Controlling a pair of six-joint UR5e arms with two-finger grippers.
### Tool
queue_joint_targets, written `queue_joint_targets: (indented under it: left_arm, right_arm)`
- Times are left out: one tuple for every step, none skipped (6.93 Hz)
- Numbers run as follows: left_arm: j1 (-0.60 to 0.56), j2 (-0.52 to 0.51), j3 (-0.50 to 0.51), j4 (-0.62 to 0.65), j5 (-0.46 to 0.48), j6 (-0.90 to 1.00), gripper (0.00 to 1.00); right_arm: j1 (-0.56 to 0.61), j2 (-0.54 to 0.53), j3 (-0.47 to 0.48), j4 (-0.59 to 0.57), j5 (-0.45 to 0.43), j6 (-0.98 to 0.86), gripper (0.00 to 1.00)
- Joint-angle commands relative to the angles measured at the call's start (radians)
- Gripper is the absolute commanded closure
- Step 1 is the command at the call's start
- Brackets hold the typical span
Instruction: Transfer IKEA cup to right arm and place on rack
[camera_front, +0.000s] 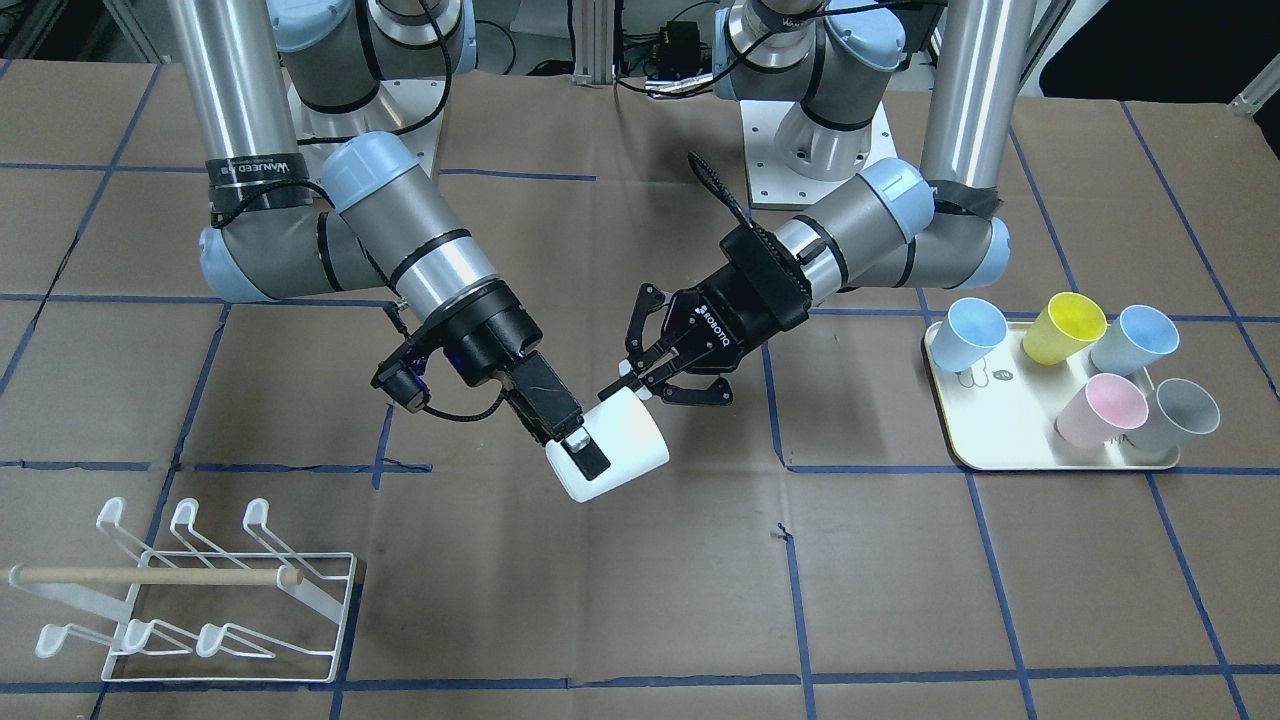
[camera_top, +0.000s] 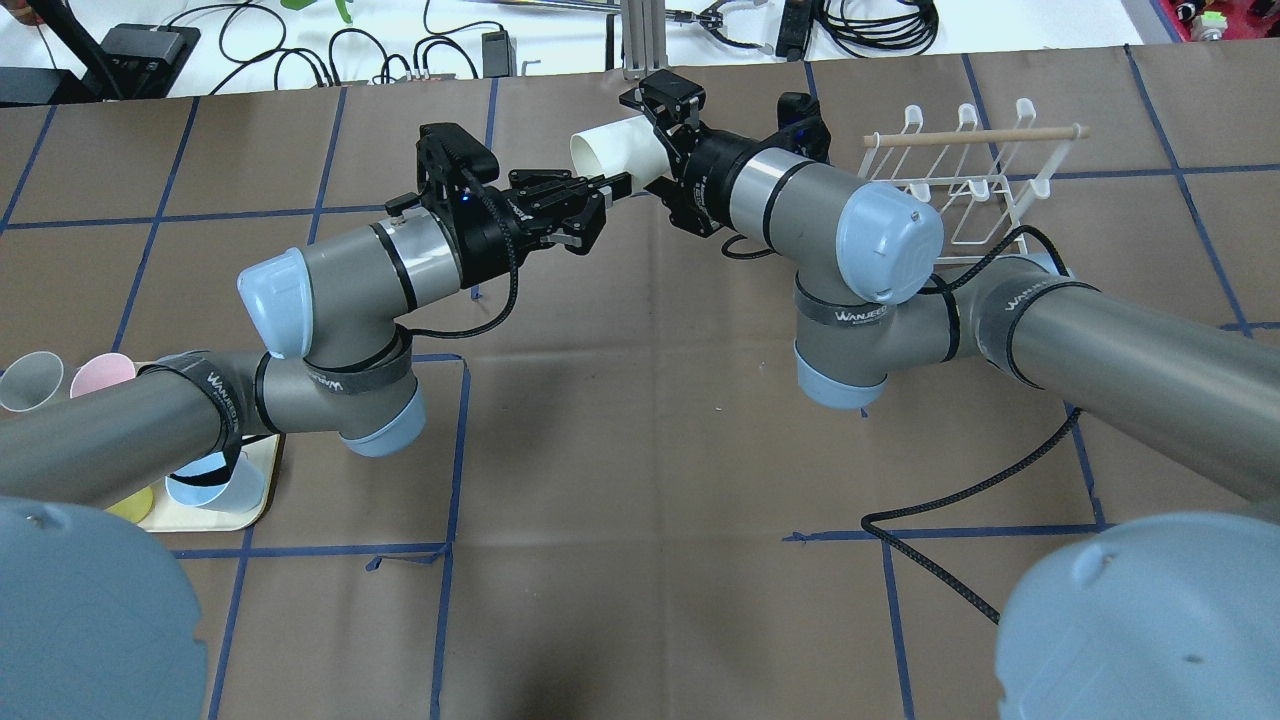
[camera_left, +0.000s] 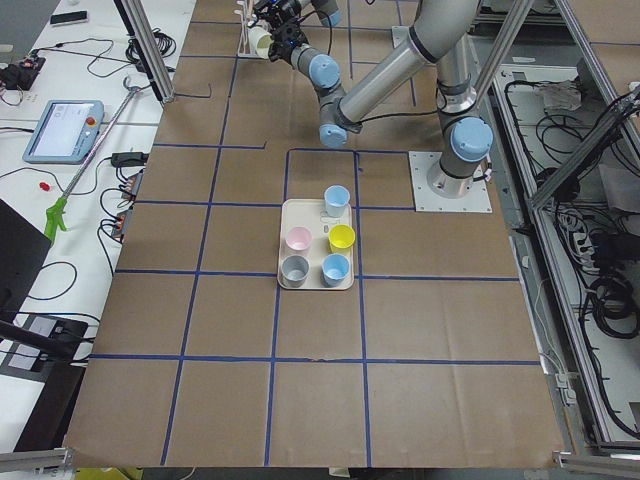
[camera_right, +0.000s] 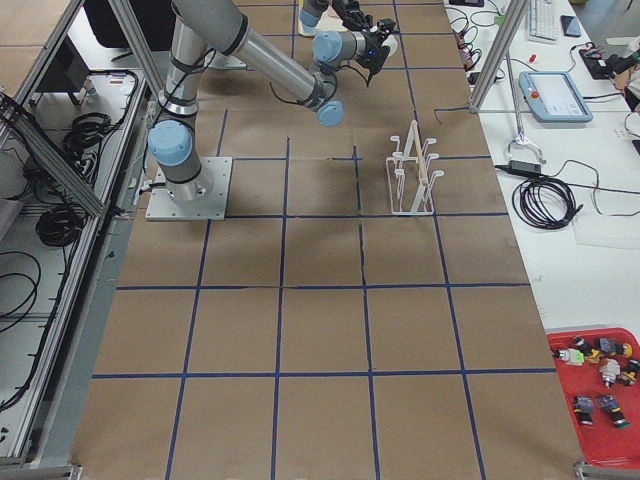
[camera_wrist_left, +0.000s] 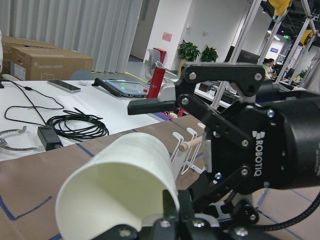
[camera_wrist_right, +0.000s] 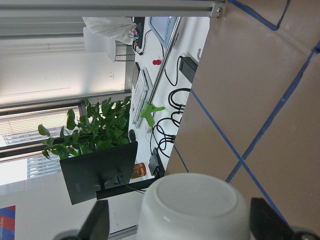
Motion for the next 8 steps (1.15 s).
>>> queue_joint_targets:
  left_arm:
    - [0.000, -0.001, 0.000, 0.000, 0.000, -0.002, 0.96]
    - [0.000, -0.001, 0.000, 0.000, 0.000, -0.002, 0.96]
    - [0.000, -0.001, 0.000, 0.000, 0.000, -0.002, 0.96]
    - [0.000, -0.001, 0.000, 0.000, 0.000, -0.002, 0.95]
    - [0.000, -0.001, 0.000, 0.000, 0.000, -0.002, 0.95]
    - [0.000, -0.001, 0.000, 0.002, 0.000, -0.002, 0.94]
    - [0.000, -0.001, 0.000, 0.000, 0.000, -0.002, 0.93]
    - [0.000, 0.001, 0.001, 0.000, 0.002, -0.003, 0.88]
  right_arm:
    - [0.001, 0.006, -0.002, 0.000, 0.001, -0.001, 0.01]
    - [0.001, 0.006, -0.001, 0.000, 0.001, -0.001, 0.02]
    - [0.001, 0.006, -0.001, 0.000, 0.001, -0.001, 0.06]
    - [0.001, 0.006, -0.001, 0.000, 0.001, -0.003, 0.15]
    - [-0.001, 0.004, -0.001, 0.000, 0.001, -0.003, 0.29]
    - [-0.001, 0.004, -0.001, 0.000, 0.001, -0.003, 0.43]
    - [-0.001, 0.004, 0.002, 0.000, 0.004, -0.004, 0.54]
    - [-0.002, 0.004, 0.002, 0.000, 0.006, -0.004, 0.59]
